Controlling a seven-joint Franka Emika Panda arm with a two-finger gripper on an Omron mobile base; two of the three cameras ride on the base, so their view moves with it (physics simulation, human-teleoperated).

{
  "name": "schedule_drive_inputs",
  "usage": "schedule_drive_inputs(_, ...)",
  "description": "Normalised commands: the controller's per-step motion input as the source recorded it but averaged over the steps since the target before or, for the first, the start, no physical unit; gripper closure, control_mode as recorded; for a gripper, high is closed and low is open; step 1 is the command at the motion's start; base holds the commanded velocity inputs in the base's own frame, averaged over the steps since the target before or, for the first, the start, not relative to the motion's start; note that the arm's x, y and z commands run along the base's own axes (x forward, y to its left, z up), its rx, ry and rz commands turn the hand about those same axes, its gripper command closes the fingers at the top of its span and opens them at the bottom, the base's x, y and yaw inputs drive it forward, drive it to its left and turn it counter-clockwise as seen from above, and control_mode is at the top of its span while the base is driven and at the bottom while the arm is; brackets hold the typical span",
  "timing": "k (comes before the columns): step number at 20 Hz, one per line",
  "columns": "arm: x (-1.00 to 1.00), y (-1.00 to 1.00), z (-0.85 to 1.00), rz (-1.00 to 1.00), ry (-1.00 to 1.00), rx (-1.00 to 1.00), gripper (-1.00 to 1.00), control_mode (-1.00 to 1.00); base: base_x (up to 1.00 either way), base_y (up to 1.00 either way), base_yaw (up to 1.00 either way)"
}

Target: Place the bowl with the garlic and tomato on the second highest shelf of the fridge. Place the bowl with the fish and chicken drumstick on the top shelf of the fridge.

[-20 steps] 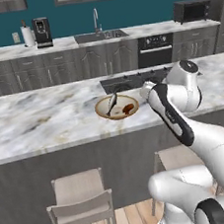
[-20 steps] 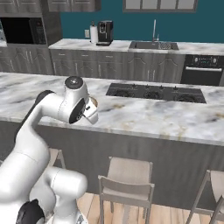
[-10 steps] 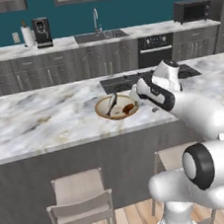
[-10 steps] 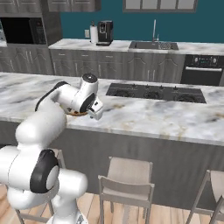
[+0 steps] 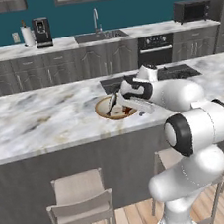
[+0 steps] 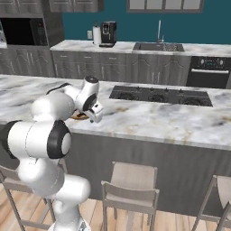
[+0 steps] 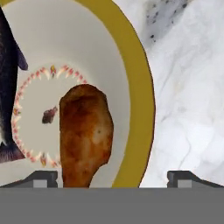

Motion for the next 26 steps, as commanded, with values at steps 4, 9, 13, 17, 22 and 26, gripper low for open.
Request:
schedule_drive_inputs(4, 0.33, -0.02, -0.18, -0.09, 0.10, 0.00, -1.00, -1.00, 0.00, 0.00, 0.00)
schedule_drive_inputs(9, 0.14, -0.04, -0.20, -0.13, 0.07, 0.00, -1.00, -1.00, 0.00, 0.00, 0.00)
schedule_drive_inputs(13, 0.10, 0.00, -0.05, -0.09, 0.00, 0.00, 1.00, -1.00, 0.00, 0.00, 0.00)
schedule_drive_inputs(17, 0.00, 0.00, 0.00, 0.00, 0.00, 0.00, 1.00, -1.00, 0.00, 0.00, 0.00)
schedule_drive_inputs(22, -0.12, 0.00, 0.17, 0.00, -0.01, 0.00, 1.00, -1.00, 0.00, 0.00, 0.00)
schedule_drive_inputs(26, -0.79, 0.00, 0.92, 0.00, -0.05, 0.00, 1.00, -1.00, 0.00, 0.00, 0.00)
